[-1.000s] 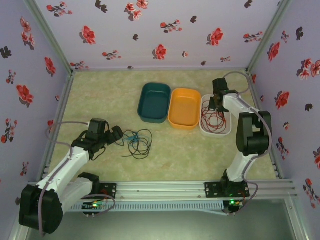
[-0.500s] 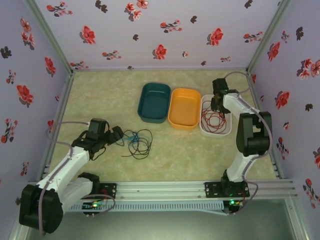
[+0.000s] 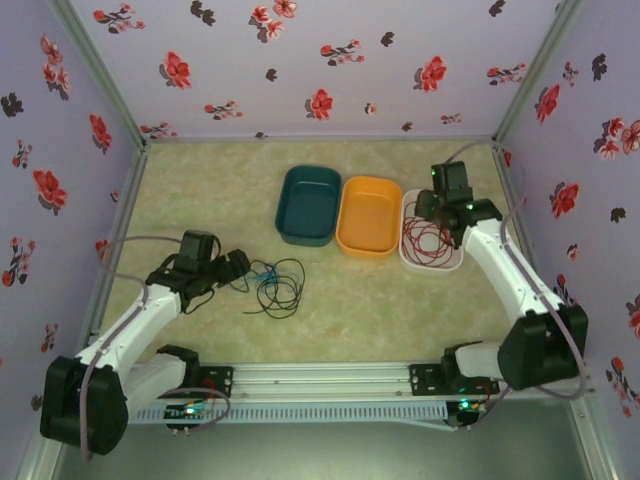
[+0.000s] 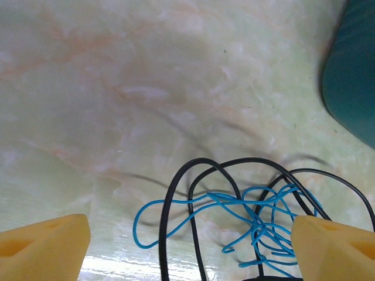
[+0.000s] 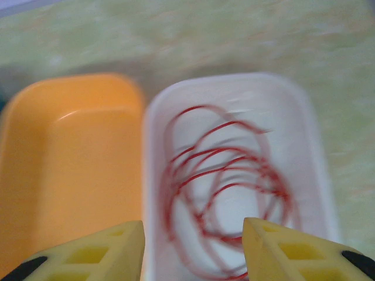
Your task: Untangle the cables
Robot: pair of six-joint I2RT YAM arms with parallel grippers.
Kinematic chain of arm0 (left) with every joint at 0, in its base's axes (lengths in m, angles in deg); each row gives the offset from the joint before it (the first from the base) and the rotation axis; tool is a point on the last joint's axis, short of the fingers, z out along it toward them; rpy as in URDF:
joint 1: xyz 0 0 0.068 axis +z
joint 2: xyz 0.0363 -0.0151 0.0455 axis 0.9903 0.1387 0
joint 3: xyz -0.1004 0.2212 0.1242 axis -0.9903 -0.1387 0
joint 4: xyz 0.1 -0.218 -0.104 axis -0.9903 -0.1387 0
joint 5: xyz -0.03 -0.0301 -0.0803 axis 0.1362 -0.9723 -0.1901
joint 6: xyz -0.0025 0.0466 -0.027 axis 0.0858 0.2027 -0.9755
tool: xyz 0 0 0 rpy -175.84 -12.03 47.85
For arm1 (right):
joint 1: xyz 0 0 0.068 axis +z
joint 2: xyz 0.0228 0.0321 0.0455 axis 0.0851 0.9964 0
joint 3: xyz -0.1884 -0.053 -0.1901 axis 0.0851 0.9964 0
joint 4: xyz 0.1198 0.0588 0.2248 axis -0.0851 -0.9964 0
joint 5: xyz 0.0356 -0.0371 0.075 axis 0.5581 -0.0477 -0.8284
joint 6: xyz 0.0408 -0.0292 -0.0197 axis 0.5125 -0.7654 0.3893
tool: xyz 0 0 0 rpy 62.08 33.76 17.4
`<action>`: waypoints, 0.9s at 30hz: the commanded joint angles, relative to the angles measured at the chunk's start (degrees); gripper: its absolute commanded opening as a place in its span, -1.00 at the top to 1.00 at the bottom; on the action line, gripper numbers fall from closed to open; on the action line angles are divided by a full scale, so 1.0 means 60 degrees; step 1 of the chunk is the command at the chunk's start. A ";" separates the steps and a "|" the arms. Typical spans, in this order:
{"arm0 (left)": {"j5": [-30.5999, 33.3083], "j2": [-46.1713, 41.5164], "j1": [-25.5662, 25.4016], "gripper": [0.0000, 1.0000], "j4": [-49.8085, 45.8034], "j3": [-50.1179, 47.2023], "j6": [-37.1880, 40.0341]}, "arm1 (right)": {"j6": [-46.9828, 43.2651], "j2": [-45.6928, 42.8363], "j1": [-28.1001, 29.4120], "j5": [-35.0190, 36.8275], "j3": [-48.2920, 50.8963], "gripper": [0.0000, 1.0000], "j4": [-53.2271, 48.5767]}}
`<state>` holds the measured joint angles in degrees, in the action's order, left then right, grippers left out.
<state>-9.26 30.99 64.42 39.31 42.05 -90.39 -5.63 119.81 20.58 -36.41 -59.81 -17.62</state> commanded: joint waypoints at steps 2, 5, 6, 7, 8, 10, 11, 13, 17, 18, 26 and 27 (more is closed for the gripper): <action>-0.0516 0.0693 -0.0100 -0.73 0.0134 0.0352 0.0457 | 0.1262 -0.0463 0.1546 -0.0881 0.0513 0.09 0.0552; -0.0707 0.1164 -0.0276 -0.66 0.0450 0.0435 0.0511 | 0.2073 -0.0364 0.2807 -0.1003 0.0809 0.11 0.1005; -0.0739 0.1318 -0.0366 -0.65 0.0540 0.0465 0.0534 | 0.2344 -0.0248 0.3184 -0.1131 0.0917 0.12 0.1257; -0.0754 0.1482 -0.0446 -0.65 0.0628 0.0537 0.0554 | 0.2678 -0.0105 0.3573 -0.1258 0.1020 0.13 0.1530; -0.0755 0.1615 -0.0505 -0.64 0.0680 0.0593 0.0570 | 0.2919 0.0079 0.3886 -0.1345 0.1084 0.13 0.1753; -0.0755 0.1897 -0.0637 -0.64 0.0780 0.0690 0.0555 | 0.3359 0.0551 0.4599 -0.1474 0.1106 0.14 0.2254; -0.0755 0.1987 -0.0687 -0.64 0.0852 0.0720 0.0524 | 0.3461 0.0804 0.4861 -0.1523 0.1058 0.14 0.2396; -0.0755 0.2110 -0.0743 -0.61 0.1057 0.0697 0.0377 | 0.3628 0.1453 0.5366 -0.1625 0.0844 0.13 0.2600; -0.0740 0.2156 -0.0775 -0.47 0.1549 0.0464 0.0011 | 0.3874 0.2599 0.5798 -0.2030 0.0494 0.14 0.2835; -0.0741 0.2142 -0.0786 -0.43 0.1666 0.0400 -0.0049 | 0.3920 0.2869 0.5865 -0.2108 0.0439 0.14 0.2880; -0.0639 0.2039 -0.0793 -0.37 0.1912 0.0122 -0.0263 | 0.4144 0.4114 0.6069 -0.2872 0.0102 0.14 0.3548; -0.0624 0.2041 -0.0777 -0.37 0.1928 0.0096 -0.0278 | 0.4149 0.4270 0.6095 -0.2953 0.0044 0.14 0.3604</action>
<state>-13.19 43.62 60.09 49.60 43.65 -91.00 17.72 143.91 56.41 -51.65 -57.23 1.01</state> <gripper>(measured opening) 0.686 0.431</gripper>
